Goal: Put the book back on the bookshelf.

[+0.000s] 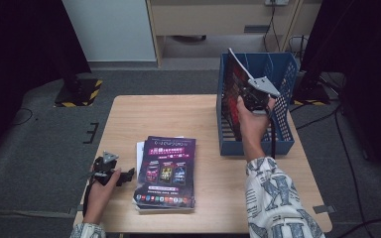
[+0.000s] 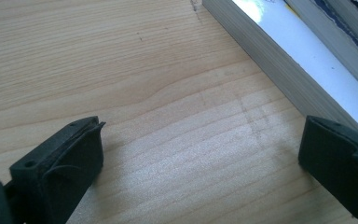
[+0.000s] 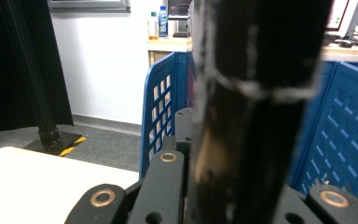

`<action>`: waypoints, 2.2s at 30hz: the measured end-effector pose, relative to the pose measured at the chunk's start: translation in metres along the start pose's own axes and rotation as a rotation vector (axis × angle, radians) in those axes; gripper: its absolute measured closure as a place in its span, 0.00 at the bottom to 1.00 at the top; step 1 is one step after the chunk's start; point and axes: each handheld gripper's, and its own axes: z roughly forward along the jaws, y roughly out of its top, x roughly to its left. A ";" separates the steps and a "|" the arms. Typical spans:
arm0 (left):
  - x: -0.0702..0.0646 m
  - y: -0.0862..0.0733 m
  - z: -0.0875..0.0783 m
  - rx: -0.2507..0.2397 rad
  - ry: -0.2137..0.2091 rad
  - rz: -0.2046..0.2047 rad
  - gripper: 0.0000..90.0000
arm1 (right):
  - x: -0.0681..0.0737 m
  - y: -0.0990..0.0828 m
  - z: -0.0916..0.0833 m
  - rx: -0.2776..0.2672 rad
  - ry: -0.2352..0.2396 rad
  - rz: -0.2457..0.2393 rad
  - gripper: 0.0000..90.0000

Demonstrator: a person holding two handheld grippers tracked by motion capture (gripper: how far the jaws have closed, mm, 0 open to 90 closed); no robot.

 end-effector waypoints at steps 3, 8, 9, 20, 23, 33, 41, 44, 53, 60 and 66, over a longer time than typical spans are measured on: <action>0.000 0.000 0.000 0.000 -0.002 0.003 0.00 | 0.001 -0.004 0.002 0.002 -0.004 0.005 0.97; 0.000 0.000 0.000 0.001 -0.003 0.004 0.00 | 0.003 -0.010 0.004 0.011 -0.012 0.009 0.97; 0.000 0.000 0.000 0.002 -0.003 0.004 0.00 | 0.004 -0.011 0.004 0.011 -0.011 0.008 0.97; 0.000 0.000 0.000 0.002 -0.004 0.006 0.00 | 0.002 -0.016 0.005 0.009 -0.029 0.016 0.97; -0.001 0.001 0.000 0.002 -0.004 0.005 0.00 | 0.001 -0.017 0.005 0.006 -0.033 0.017 0.97; -0.001 0.001 0.000 0.002 -0.004 0.005 0.00 | 0.002 -0.020 0.007 -0.001 -0.038 0.012 0.97; -0.001 0.001 0.000 0.002 -0.004 0.005 0.00 | 0.004 -0.022 0.010 -0.014 -0.038 0.013 0.97; -0.001 0.001 0.000 0.002 -0.004 0.005 0.00 | 0.007 -0.024 0.010 -0.016 -0.035 0.012 0.97; -0.001 0.001 0.000 0.002 -0.004 0.005 0.00 | 0.018 -0.028 0.008 -0.017 -0.024 0.003 0.96; -0.001 0.000 0.000 0.002 -0.004 0.005 0.00 | 0.025 -0.033 0.008 -0.006 -0.010 0.006 0.93; -0.001 0.000 0.000 0.002 -0.004 0.005 0.00 | 0.028 -0.035 0.007 -0.003 -0.008 0.007 0.92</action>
